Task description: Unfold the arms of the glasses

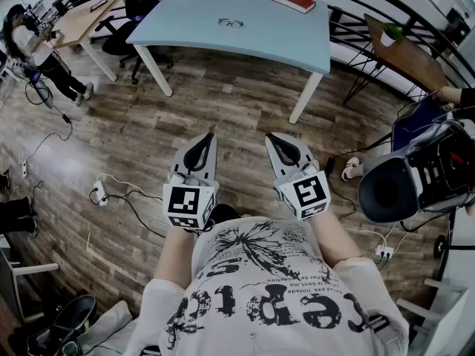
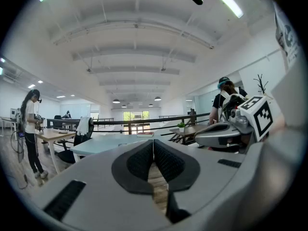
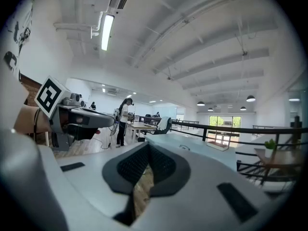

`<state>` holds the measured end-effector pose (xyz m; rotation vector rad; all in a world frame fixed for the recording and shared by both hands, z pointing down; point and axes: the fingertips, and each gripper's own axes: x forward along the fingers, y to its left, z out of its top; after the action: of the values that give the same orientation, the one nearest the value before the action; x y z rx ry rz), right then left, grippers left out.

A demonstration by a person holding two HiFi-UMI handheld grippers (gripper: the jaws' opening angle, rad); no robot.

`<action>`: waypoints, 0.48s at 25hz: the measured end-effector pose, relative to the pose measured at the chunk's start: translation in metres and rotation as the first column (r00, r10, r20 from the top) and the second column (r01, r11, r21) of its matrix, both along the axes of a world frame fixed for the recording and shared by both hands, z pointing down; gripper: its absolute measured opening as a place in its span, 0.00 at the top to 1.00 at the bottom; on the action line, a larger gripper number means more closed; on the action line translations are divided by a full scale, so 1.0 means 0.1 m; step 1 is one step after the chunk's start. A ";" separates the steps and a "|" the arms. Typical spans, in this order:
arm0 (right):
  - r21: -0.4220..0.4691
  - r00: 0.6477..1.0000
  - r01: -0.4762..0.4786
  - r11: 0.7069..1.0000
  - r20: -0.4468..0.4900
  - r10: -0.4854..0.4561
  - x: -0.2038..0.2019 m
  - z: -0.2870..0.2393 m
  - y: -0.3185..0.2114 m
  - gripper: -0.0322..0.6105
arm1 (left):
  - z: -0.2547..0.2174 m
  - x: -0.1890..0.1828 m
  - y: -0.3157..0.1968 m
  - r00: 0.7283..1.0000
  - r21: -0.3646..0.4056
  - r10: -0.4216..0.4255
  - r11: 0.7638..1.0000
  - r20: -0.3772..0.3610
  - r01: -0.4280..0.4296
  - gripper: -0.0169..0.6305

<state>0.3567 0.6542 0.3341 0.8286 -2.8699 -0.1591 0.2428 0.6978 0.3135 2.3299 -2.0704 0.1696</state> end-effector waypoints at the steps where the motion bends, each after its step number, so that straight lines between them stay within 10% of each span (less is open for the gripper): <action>1: 0.000 1.000 -0.001 1.000 -0.003 0.001 -0.01 0.00 -0.02 0.94 | 0.00 0.00 -0.02 1.000 -0.001 0.008 1.000 -0.002 -0.008 0.95; 12: -0.047 1.000 0.018 0.999 0.021 -0.017 -0.04 0.04 -0.20 0.94 | 0.02 -0.04 -0.21 1.000 -0.014 0.011 1.000 -0.017 -0.011 0.95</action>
<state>0.3524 0.6342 0.3378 0.8011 -2.8884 -0.0858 0.2387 0.6773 0.3159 2.3272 -2.0419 0.1628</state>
